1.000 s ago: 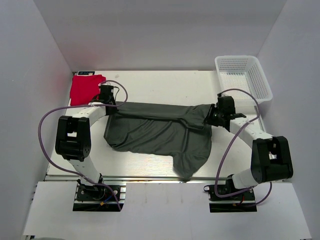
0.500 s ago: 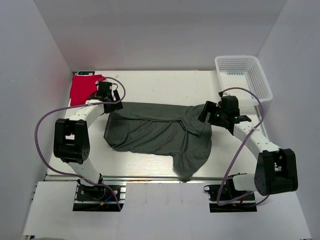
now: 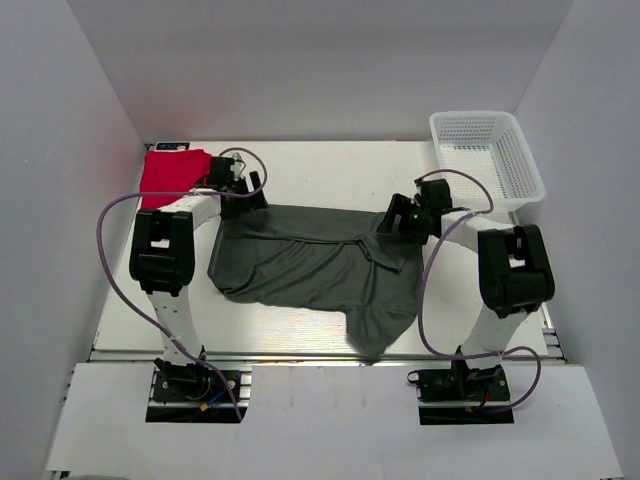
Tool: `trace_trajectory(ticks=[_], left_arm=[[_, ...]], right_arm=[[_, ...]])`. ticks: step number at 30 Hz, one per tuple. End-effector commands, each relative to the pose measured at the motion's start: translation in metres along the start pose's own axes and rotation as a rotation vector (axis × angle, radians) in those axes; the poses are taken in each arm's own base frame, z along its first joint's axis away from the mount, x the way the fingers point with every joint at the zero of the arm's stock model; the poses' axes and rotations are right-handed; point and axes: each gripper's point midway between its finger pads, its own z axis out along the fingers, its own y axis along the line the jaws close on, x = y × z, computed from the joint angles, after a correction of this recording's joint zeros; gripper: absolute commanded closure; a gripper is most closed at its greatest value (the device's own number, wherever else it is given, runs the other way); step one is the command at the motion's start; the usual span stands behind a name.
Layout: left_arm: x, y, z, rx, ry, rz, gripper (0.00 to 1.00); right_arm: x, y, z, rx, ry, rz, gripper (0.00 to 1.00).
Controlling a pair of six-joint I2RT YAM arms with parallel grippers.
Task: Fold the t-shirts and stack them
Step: Fold the flattened tshirt in 1/3 of the way
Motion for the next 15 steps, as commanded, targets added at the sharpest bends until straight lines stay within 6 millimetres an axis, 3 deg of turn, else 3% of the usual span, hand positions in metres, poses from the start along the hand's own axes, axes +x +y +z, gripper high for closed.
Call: trace_trajectory(ticks=[1, 4, 6, 7, 8, 12, 13, 14, 15], left_arm=[[0.011, 0.003, 0.005, 0.016, 0.051, -0.023, 0.00], [0.017, 0.011, 0.012, -0.018, 0.063, -0.036, 0.00], [0.008, 0.016, 0.017, -0.055, 0.039, -0.046, 0.00], [0.014, 0.020, 0.024, -0.073, 0.060, -0.048, 0.00], [-0.002, 0.022, 0.026, -0.084, 0.028, -0.063, 0.00], [-0.019, 0.027, 0.040, -0.113, 0.034, -0.082, 0.00], [-0.038, 0.026, 0.040, -0.108, 0.000, -0.098, 0.00], [-0.044, 0.025, 0.041, -0.104, -0.010, -0.097, 0.00], [-0.048, 0.023, 0.039, -0.102, -0.016, -0.097, 0.00]], right_arm=[[-0.020, -0.009, 0.020, 0.027, -0.010, 0.057, 0.12], [-0.023, -0.022, 0.037, 0.066, 0.019, 0.090, 0.12], [-0.028, -0.030, 0.043, 0.082, 0.024, 0.111, 0.12], [-0.029, -0.038, 0.057, 0.099, 0.045, 0.121, 0.12], [-0.034, -0.039, 0.059, 0.095, 0.043, 0.121, 0.12], [-0.072, -0.044, 0.072, 0.092, -0.014, 0.096, 0.12], [-0.073, -0.046, 0.075, 0.102, -0.010, 0.091, 0.12], [-0.094, -0.037, 0.073, 0.078, -0.048, 0.066, 0.12], [-0.098, -0.035, 0.072, 0.072, -0.052, 0.013, 0.12]])
